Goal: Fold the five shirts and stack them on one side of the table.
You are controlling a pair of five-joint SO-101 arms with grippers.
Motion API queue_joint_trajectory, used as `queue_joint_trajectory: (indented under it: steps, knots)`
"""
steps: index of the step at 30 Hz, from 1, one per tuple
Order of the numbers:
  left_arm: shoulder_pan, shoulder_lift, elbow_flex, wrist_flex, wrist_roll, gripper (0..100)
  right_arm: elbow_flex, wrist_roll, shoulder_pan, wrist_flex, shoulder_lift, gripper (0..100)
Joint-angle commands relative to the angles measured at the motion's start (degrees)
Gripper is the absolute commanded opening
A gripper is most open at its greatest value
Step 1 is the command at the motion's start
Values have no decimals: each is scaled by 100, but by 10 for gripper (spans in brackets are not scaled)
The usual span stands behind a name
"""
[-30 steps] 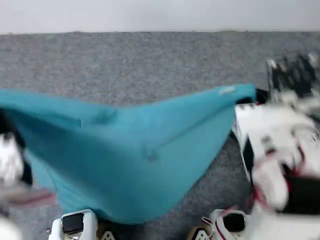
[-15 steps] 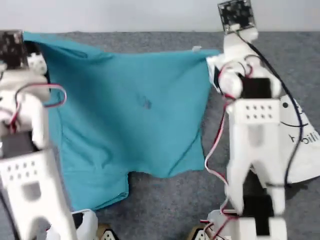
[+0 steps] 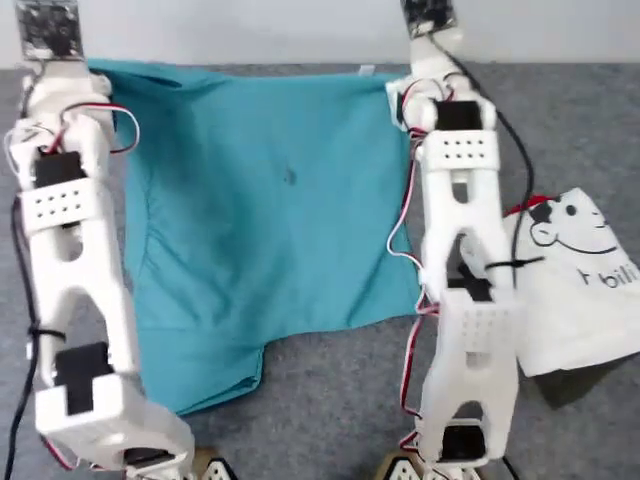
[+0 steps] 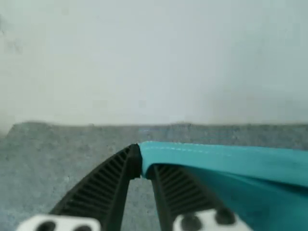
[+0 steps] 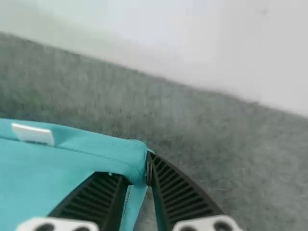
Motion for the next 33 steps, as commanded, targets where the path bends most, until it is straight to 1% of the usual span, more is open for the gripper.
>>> queue_joint_trajectory:
  steps: [1,3,6,9,12,16,19,25,28,33]
  knots:
    - [-97,141,-321,-123,-35,13,-1292,62,-75,224,989,9]
    - [-97,185,-321,-70,-44,13,-1881,290,-145,637,1508,9]
    - [-97,88,-330,510,-53,13,-2822,334,-233,1429,2044,9]
    - [-97,-167,-330,1530,-35,13,-3754,316,-259,2404,2273,9]
    - [-88,-501,-330,2699,-35,13,-4607,316,-277,3688,2281,9]
    - [-97,-844,-321,3877,-62,13,-4571,308,-171,4743,2000,9]
    - [-97,-1020,-321,4607,-62,13,-4598,299,-22,4919,1789,9]
    - [-97,-1292,-321,5758,-105,13,-4422,308,75,4954,1068,9]
    - [-114,-1398,-312,6163,-299,13,-3631,299,22,4954,593,9]
    - [-114,-1547,-303,6629,-352,13,-1565,149,-40,4919,-189,9]
